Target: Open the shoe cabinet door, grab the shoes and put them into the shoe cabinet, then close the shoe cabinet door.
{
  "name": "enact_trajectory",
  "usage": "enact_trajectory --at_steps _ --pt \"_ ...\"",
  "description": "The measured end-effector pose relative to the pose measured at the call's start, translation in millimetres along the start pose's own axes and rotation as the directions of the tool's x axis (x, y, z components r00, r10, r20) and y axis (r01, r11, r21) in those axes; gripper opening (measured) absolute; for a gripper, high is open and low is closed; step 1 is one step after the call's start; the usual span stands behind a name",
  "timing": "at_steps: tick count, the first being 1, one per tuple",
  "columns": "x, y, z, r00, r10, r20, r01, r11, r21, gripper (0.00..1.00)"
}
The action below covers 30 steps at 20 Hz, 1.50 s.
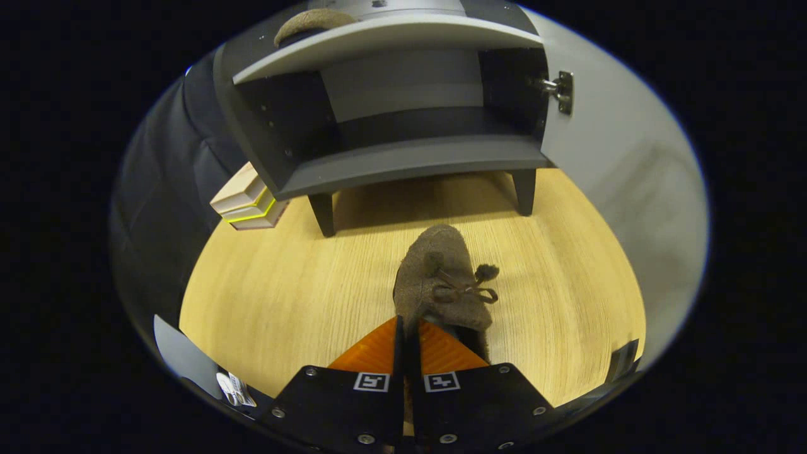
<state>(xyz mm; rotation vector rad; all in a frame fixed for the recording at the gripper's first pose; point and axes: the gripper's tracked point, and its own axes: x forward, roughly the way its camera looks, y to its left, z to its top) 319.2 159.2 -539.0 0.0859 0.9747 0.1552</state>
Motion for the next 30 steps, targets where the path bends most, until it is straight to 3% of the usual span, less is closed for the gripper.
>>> enact_trajectory --at_steps 7,15,22,30 --pt "-77 23 48 0.986 -0.017 0.164 0.034 0.995 -0.099 0.06" --pt "-170 40 104 0.954 -0.004 0.298 0.046 0.990 -0.135 0.06" --pt "-198 43 167 0.927 -0.001 0.375 0.068 0.984 -0.166 0.06" --pt "-173 41 242 0.915 0.015 0.402 0.079 0.973 -0.217 0.06"
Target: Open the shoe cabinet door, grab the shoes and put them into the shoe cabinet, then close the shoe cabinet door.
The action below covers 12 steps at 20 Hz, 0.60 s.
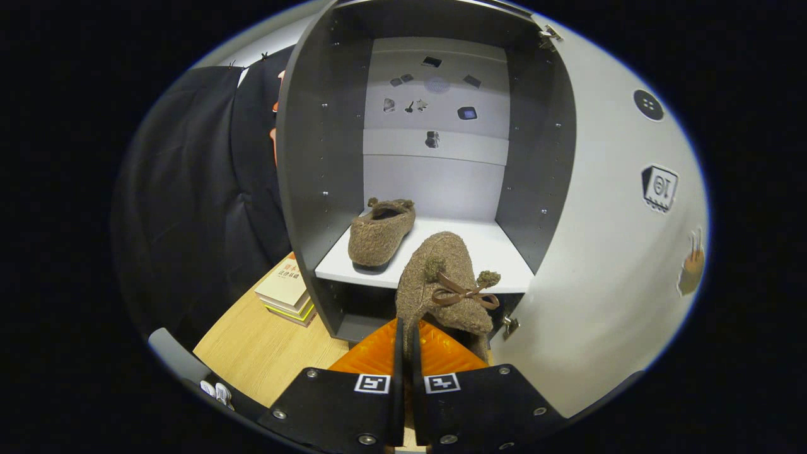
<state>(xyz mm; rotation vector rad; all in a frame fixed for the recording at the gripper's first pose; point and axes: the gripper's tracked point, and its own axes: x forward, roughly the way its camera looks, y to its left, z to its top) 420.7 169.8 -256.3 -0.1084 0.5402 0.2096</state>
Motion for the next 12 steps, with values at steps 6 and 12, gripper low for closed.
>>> enact_trajectory --at_steps 6,12 --pt "50 -14 36 1.000 0.017 0.002 -0.017 1.000 0.020 0.06" --pt "93 -34 75 1.000 0.015 0.023 -0.015 1.000 -0.013 0.06"
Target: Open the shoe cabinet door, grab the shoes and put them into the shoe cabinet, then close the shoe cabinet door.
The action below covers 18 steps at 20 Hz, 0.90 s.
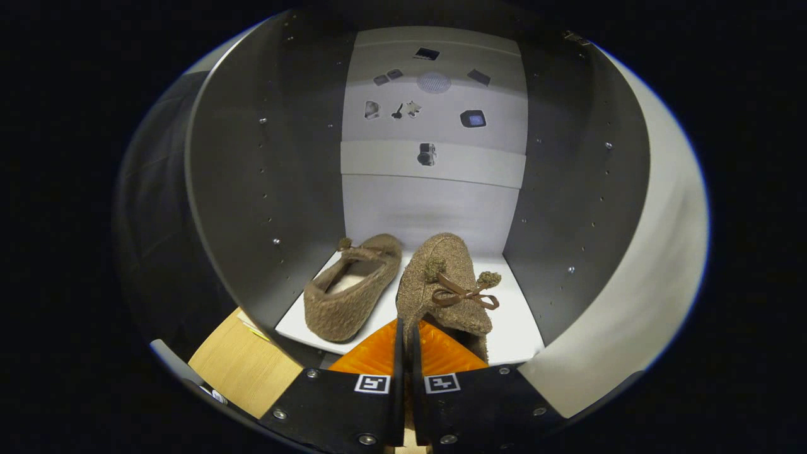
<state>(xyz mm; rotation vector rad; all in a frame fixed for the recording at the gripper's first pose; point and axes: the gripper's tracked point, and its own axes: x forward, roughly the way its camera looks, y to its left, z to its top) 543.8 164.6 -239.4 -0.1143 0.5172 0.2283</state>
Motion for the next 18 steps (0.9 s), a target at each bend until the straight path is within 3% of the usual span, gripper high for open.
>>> enact_trajectory --at_steps 11,15,18 --pt "75 -29 17 1.000 -0.012 -0.017 0.012 1.000 -0.013 0.06" --pt "93 -26 11 0.999 0.018 -0.043 -0.017 0.999 0.027 0.07" --pt "101 -23 10 0.999 0.010 -0.037 -0.010 1.000 0.007 0.13"
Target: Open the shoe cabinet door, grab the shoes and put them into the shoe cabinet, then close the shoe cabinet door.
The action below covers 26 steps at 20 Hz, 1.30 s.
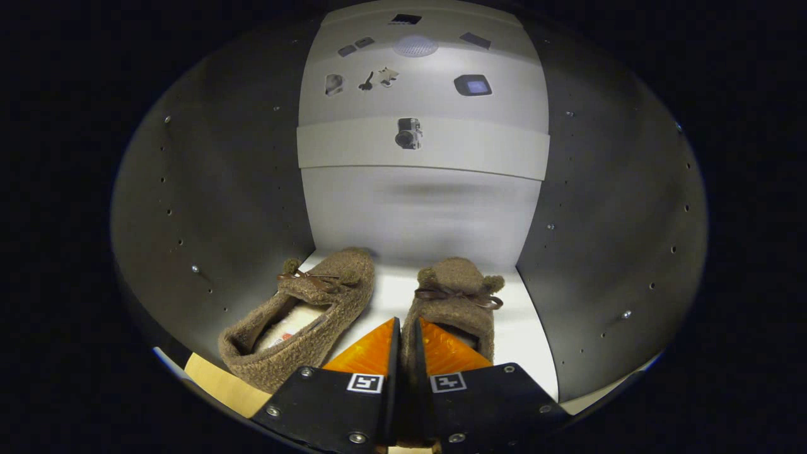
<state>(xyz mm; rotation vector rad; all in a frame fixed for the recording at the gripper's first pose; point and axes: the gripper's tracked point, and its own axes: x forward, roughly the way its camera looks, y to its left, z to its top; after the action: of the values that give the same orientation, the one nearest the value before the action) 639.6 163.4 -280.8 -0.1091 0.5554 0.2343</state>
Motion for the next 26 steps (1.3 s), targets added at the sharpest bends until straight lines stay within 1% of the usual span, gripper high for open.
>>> enact_trajectory --at_steps 4,7,8,9,10,12,14,16,20,26 --pt "-4 2 2 0.999 -0.029 0.022 0.030 0.998 -0.060 0.23" --pt "-14 3 8 0.998 -0.036 0.046 0.038 0.999 -0.033 0.32" --pt "-19 4 9 0.998 -0.038 0.048 0.040 0.999 -0.022 0.40" --pt "-24 2 10 0.998 -0.046 0.053 0.047 0.999 -0.010 0.45" --pt "-32 2 15 0.996 -0.053 0.072 0.053 0.999 0.002 0.57" --pt "-52 3 31 0.990 -0.063 0.130 0.061 0.998 0.020 0.74" --pt "-74 10 38 0.984 -0.062 0.169 0.058 0.998 0.030 0.83" --pt "-96 17 40 0.979 -0.070 0.194 0.066 0.997 0.027 0.88" --pt "-150 32 35 0.965 -0.097 0.244 0.096 0.995 0.014 0.93" --pt "-224 60 7 0.966 -0.076 0.246 0.064 0.996 0.057 0.93"
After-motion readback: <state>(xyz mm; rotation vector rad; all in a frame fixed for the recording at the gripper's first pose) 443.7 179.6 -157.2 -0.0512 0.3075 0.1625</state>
